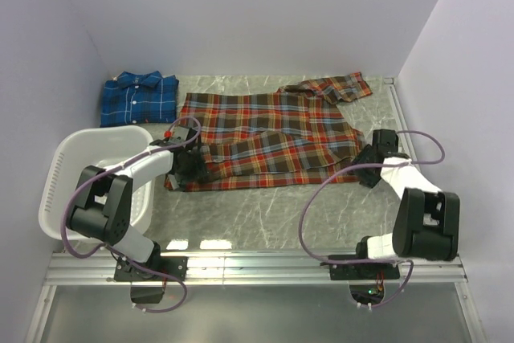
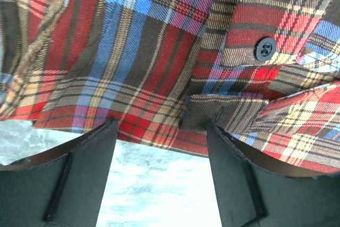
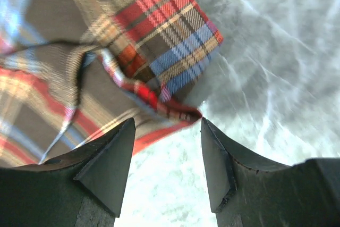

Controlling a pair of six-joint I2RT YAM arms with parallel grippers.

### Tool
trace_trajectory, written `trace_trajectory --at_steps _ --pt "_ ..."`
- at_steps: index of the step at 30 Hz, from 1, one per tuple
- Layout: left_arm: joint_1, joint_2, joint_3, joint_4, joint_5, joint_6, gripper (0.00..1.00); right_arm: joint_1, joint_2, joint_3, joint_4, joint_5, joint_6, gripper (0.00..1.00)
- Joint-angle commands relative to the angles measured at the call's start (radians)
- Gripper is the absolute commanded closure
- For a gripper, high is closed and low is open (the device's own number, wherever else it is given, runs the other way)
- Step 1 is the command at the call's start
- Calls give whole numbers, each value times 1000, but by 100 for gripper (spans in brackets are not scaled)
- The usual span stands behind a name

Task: Fold and stack the long sleeve shirts
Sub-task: Fold the shirt

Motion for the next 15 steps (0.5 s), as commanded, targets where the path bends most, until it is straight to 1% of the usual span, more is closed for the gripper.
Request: trace_trajectory --at_steps 1,4,7,8,11,15 --pt "5 -48 17 -23 -36 7 25 22 -148 31 -41 79 -2 40" --pt "5 -76 50 -53 -12 10 24 79 -227 72 -59 72 1 40" --pt "5 -111 89 -74 -7 11 23 137 -231 130 -29 3 -17 40" --pt "5 -116 100 -79 -8 11 23 177 -215 152 -24 -12 -28 40" --pt "5 -105 151 -83 -27 19 23 232 -98 253 -52 -28 -60 40" --pt "7 -39 209 -70 -27 28 24 320 72 367 -85 -80 -101 40"
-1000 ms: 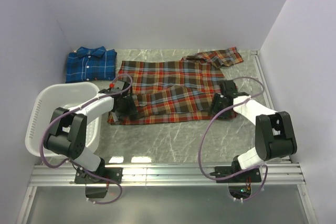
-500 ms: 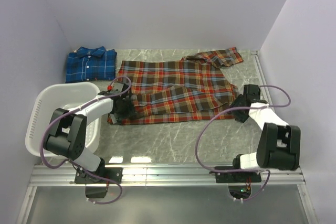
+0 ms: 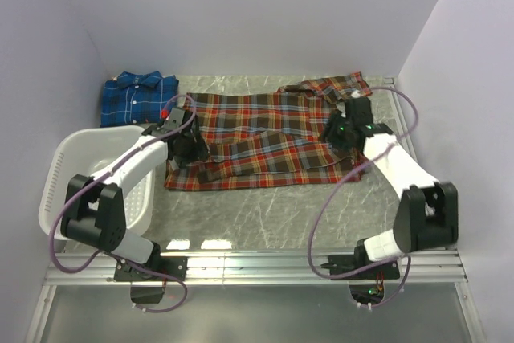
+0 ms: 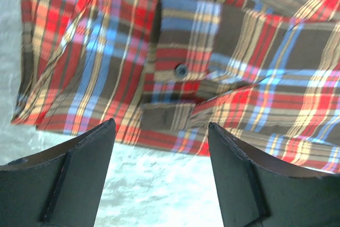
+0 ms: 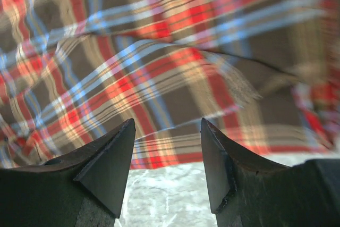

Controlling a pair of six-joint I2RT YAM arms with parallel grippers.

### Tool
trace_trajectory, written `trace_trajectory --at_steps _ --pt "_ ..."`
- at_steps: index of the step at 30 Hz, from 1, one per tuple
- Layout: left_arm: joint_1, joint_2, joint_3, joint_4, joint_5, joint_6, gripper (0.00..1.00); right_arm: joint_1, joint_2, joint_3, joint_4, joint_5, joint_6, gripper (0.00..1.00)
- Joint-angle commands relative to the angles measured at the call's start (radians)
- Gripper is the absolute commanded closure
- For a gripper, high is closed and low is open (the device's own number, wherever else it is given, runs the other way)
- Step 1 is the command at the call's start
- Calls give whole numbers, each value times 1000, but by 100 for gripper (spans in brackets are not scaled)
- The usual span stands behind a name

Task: Fold and stack the long sleeve shirts
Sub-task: Fold the shirt

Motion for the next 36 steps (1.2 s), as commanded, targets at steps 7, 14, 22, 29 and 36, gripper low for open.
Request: trace_trajectory --at_steps 7,14,22,29,36 --pt "3 191 70 39 -14 41 24 80 295 146 -63 47 -73 39" --pt "5 229 -41 34 82 45 24 77 358 54 -144 50 -52 39" --pt "5 136 -198 -19 205 58 23 5 225 -189 -227 27 -18 39" --pt "5 18 -210 -82 319 81 22 -101 48 -283 -246 3 23 39" --pt "8 -73 45 -157 136 110 7 -118 -131 -30 -232 58 -32 39"
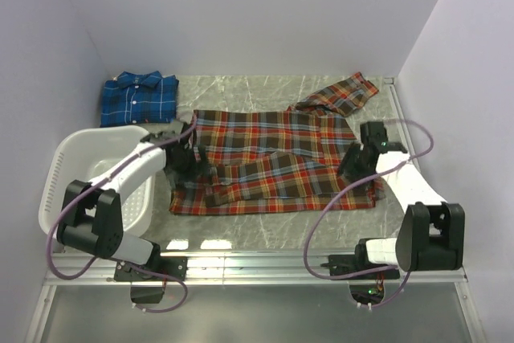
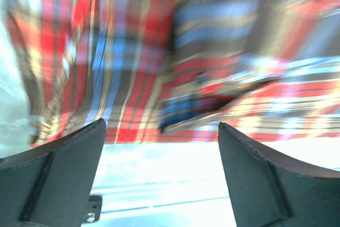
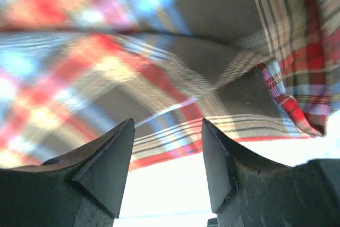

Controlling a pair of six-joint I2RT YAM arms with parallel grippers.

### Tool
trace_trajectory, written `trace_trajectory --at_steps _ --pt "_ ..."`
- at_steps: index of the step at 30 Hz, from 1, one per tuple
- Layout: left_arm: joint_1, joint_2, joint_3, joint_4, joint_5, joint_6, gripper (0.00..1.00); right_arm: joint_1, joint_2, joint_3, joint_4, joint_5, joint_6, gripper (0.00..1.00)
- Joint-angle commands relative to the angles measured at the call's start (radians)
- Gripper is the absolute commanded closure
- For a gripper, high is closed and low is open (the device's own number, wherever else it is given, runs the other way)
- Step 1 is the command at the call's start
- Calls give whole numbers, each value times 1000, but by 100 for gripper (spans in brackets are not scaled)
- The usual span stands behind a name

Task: Fold and stack the long sleeve shirts
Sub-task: Fold the shirt

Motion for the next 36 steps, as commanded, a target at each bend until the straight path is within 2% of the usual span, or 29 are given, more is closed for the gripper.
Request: trace_trajectory --at_steps 1,5,7,8,10,13,17,25,30,36 --pt "5 -29 217 -42 -119 61 6 -1 -69 210 35 39 -46 39" --pt "38 90 508 -59 -293 121 4 -1 46 414 60 35 -82 37" --pt "50 169 587 -33 -349 141 5 -1 101 517 71 2 -118 36" --pt "65 196 657 -27 -367 149 5 -1 167 549 66 -13 -129 29" --pt "84 287 752 1 -361 181 7 -20 285 667 19 -99 -175 28" --pt "110 409 855 54 -353 239 11 -38 394 776 -24 -111 -210 28" --pt "134 543 931 140 -312 343 16 -60 428 770 31 -113 -231 29" --pt "171 749 1002 224 -160 509 17 -61 424 680 114 -136 -195 30" --pt "174 816 1014 250 -55 545 18 -57 390 582 148 -130 -177 31" --pt "176 887 1060 262 -50 557 25 -55 385 572 151 -99 -194 32"
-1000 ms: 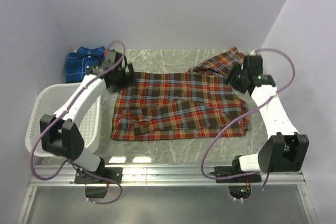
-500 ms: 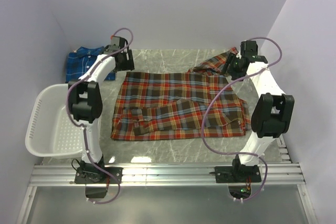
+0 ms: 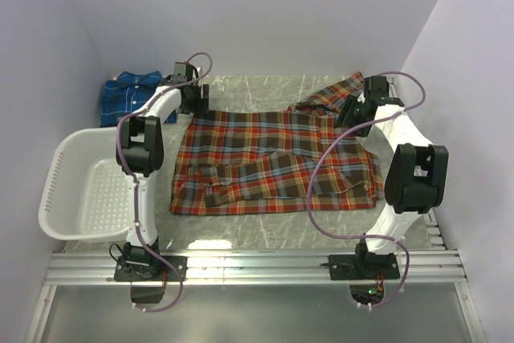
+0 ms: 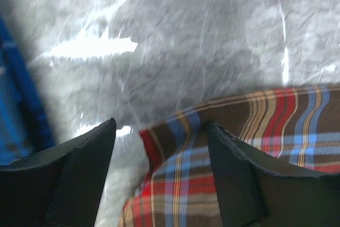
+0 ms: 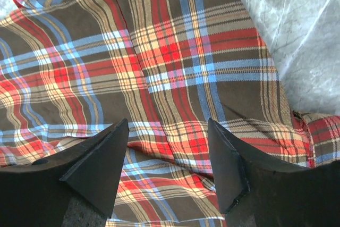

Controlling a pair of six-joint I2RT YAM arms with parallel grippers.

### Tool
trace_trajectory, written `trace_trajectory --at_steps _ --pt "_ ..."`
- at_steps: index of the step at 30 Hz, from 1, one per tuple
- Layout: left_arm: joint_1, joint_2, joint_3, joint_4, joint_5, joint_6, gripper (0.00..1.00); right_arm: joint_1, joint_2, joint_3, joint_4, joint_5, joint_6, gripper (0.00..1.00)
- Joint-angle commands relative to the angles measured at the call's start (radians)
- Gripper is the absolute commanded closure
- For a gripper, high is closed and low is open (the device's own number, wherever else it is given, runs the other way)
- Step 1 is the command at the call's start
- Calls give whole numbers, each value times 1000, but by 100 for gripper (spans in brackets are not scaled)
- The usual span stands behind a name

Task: Fold and stack the long sleeve shirts
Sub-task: Fold the shirt

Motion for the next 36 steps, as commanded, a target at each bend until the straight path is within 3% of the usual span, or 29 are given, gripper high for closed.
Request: trace_trajectory --at_steps 1,7,10,11,15,25,31,36 --pt "1 39 73 24 43 43 28 4 -58 9 41 26 -11 32" --pt "1 48 36 30 74 66 42 4 -65 -11 58 58 -32 32" --pt "2 48 36 26 85 67 58 6 -52 12 56 76 -52 32" --pt "1 48 37 24 98 69 71 4 -47 29 56 92 -61 32" --pt "1 50 44 18 114 72 98 1 -21 79 78 125 -109 32" --pt "2 23 17 29 119 92 99 -10 169 233 72 4 -274 39" --pt "1 -3 19 24 109 75 99 -22 292 343 53 -31 -296 52" --pt "1 -12 11 20 109 69 100 -28 358 385 53 -36 -291 49"
